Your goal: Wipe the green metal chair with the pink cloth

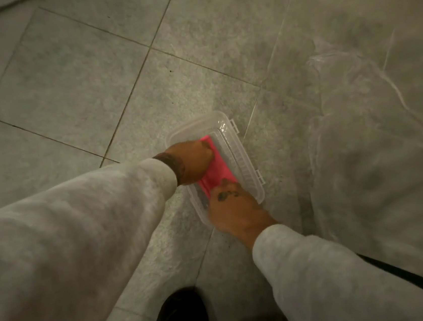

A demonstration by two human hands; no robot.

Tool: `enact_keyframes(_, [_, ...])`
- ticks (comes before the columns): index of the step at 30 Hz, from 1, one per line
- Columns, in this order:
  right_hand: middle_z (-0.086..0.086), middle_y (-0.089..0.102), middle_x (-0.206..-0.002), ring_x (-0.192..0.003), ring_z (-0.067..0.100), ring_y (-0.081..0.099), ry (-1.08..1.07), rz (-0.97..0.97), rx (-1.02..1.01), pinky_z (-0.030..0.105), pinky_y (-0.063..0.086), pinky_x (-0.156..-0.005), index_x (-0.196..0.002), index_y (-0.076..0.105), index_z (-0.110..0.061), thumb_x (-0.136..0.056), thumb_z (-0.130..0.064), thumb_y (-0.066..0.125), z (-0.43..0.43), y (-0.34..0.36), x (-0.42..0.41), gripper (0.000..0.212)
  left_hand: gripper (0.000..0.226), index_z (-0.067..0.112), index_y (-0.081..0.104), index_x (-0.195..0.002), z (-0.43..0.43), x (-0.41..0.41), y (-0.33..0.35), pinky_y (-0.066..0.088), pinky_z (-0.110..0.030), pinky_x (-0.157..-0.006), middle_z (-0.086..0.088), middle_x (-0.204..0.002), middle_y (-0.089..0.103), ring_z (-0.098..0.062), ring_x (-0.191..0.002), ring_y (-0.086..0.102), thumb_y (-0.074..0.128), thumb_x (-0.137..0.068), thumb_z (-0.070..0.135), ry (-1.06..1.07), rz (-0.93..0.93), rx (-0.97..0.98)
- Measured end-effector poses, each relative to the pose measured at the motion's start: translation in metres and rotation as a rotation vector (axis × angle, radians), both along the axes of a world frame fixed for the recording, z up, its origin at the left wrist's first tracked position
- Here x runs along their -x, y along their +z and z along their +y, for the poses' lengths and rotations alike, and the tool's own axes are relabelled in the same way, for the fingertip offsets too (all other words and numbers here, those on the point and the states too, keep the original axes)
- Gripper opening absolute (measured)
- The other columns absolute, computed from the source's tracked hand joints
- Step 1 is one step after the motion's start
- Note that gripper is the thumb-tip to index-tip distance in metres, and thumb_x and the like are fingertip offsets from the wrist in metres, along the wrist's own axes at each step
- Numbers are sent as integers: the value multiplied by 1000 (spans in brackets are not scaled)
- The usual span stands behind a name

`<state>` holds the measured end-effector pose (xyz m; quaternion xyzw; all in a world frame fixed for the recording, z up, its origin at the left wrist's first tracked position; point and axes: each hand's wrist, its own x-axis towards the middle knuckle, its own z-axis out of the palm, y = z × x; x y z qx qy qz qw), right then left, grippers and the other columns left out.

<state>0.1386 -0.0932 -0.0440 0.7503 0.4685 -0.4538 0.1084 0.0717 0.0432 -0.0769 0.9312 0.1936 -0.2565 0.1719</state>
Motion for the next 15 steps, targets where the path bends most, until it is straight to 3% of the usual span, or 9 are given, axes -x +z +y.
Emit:
enact_keyframes(2, [19,45,-141,-134,35,34,94,-35,34,45,29,-112,-135,48,3,-104,-18,38,1,1,1,39,29,6,64,-116,-3,-2,-2,54,-39,-88,-8,-123,58,-26,-102,63,49,-91,10,9,45,36])
enact_keyframes(5, [19,32,-148,-134,38,32,188,-70,95,50,29,-114,-139,47,-1,-103,-24,39,2,-3,3,43,33,5,61,-122,-2,-4,0,52,-40,-91,-8,-132,49,-28,-104,61,48,-92,11,39,55,54])
enact_keyframes(11, [14,36,-148,-134,33,40,33,67,16,39,35,-111,-143,44,-10,-100,-25,43,0,23,-15,45,33,10,59,-124,-2,0,50,49,-32,-92,-8,-125,57,-25,-110,59,52,-92,12,165,2,102])
enact_keyframes(15, [15,43,-141,-130,35,45,-93,52,-72,39,39,-109,-140,49,-11,-96,-23,48,3,84,-37,46,39,14,56,-130,-1,-2,111,51,-40,-90,-10,-125,56,-28,-107,59,51,-91,13,192,-1,89])
